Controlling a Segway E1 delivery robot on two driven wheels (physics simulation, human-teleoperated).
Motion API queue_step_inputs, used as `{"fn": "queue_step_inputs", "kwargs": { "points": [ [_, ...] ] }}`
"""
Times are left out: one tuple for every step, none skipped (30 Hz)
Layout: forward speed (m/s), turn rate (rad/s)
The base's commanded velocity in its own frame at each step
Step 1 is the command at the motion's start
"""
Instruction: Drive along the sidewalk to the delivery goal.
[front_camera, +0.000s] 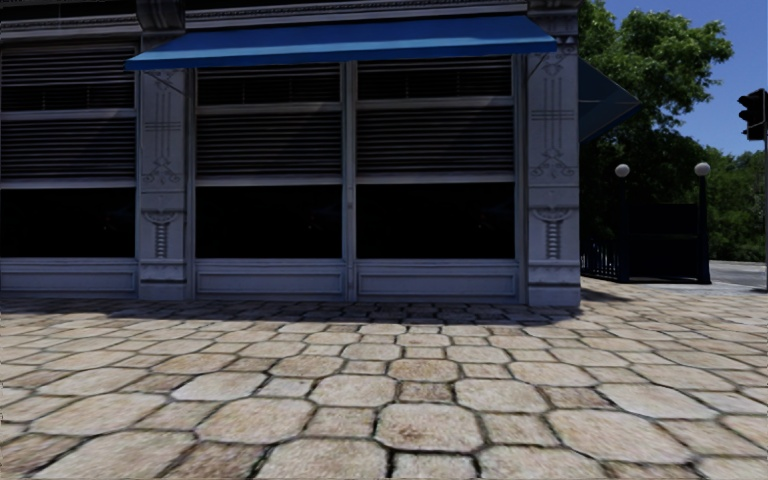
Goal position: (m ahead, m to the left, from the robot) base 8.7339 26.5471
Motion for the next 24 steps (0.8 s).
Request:
{"fn": "queue_step_inputs", "kwargs": {
  "points": [
    [1.37, 0.36],
    [1.37, 0.44],
    [1.37, 0.44],
    [1.37, 0.50],
    [1.37, 0.56],
    [1.37, 0.63],
    [1.37, 0.66],
    [1.37, 0.68],
    [1.37, 0.68],
    [1.37, 0.68],
    [1.37, 0.68],
    [1.37, 0.68],
    [1.37, 0.69],
    [1.37, 0.69],
    [1.37, 0.69],
    [1.37, 0.69],
    [1.37, 0.72],
    [1.37, 0.75],
    [1.37, 0.75],
    [1.37, 0.75],
    [1.37, 0.75],
    [1.37, 0.75],
    [1.37, 0.75],
    [1.38, 0.75]
  ]
}}
